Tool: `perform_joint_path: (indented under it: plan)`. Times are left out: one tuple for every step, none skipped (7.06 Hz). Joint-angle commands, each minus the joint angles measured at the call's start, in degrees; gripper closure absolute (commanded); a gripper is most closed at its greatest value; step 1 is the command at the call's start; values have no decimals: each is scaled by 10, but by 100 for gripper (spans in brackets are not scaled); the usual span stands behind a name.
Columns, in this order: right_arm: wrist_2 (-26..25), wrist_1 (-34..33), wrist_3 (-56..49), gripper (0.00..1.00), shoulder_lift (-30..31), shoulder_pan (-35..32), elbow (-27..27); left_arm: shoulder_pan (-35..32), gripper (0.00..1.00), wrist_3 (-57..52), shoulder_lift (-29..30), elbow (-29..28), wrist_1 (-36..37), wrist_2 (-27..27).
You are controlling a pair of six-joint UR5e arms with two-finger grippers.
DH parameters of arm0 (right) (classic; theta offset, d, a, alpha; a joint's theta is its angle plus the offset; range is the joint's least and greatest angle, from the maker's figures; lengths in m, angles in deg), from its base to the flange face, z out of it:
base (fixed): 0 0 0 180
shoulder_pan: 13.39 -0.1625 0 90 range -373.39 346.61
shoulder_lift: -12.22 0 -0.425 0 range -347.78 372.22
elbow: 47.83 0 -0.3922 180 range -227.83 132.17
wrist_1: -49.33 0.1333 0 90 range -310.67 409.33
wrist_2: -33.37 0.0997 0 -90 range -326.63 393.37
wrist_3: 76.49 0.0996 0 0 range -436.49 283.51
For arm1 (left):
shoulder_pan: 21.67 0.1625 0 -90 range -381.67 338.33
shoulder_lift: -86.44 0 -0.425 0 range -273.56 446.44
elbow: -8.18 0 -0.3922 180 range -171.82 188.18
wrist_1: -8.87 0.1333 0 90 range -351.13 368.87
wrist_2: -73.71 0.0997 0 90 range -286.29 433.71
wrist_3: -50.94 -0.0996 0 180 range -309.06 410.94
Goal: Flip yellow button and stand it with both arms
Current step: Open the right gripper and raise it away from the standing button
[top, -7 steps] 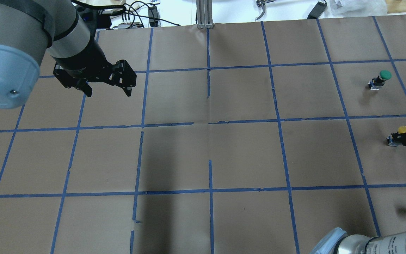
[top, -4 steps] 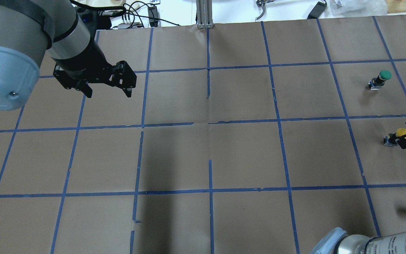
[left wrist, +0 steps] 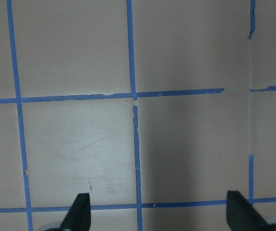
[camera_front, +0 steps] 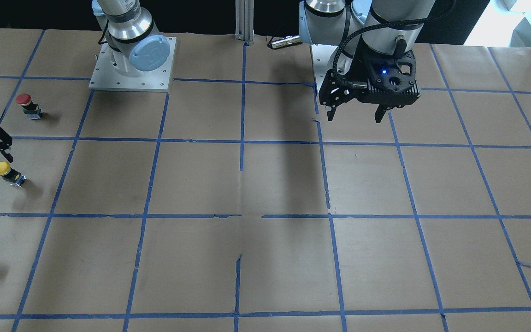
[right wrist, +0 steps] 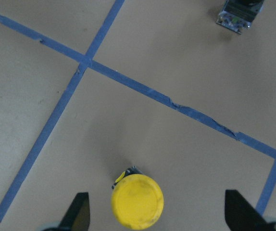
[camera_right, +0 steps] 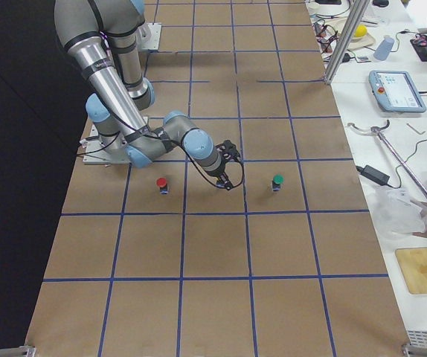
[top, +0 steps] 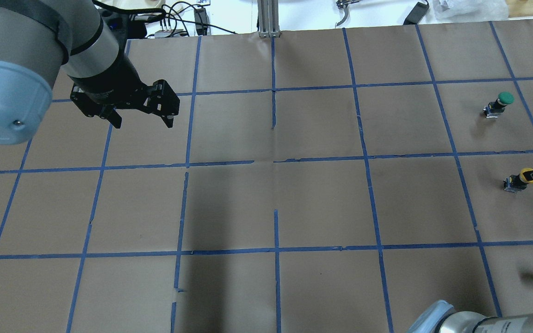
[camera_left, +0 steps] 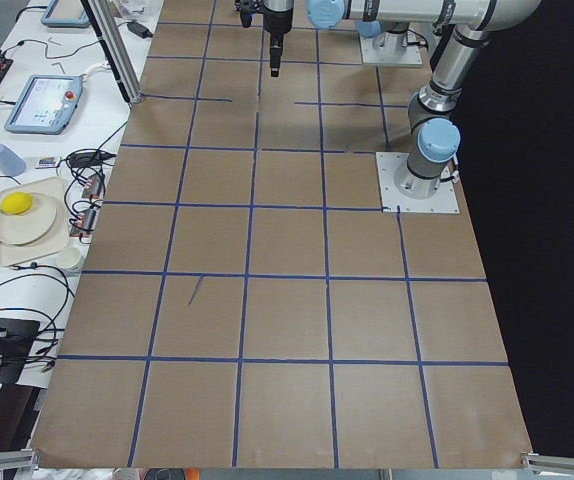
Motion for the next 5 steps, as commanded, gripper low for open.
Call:
perform_joint_path:
  plan:
    - [-53, 134, 126, 0, 40, -52, 74, 0, 0, 0, -1, 0, 1, 0]
    - [-89, 199, 195, 0, 45, -96, 123, 0, 0, 0, -1, 0, 1, 0]
    - [-97, 272, 285, 0, 53, -139, 159, 0, 0, 0, -1, 0, 1, 0]
    - [-99, 338, 398, 0, 78, -185, 188, 0, 0, 0, -1, 0, 0, 0]
    - [-116, 406, 484, 0, 116, -229, 211, 0, 0, 0, -2, 1, 0, 1]
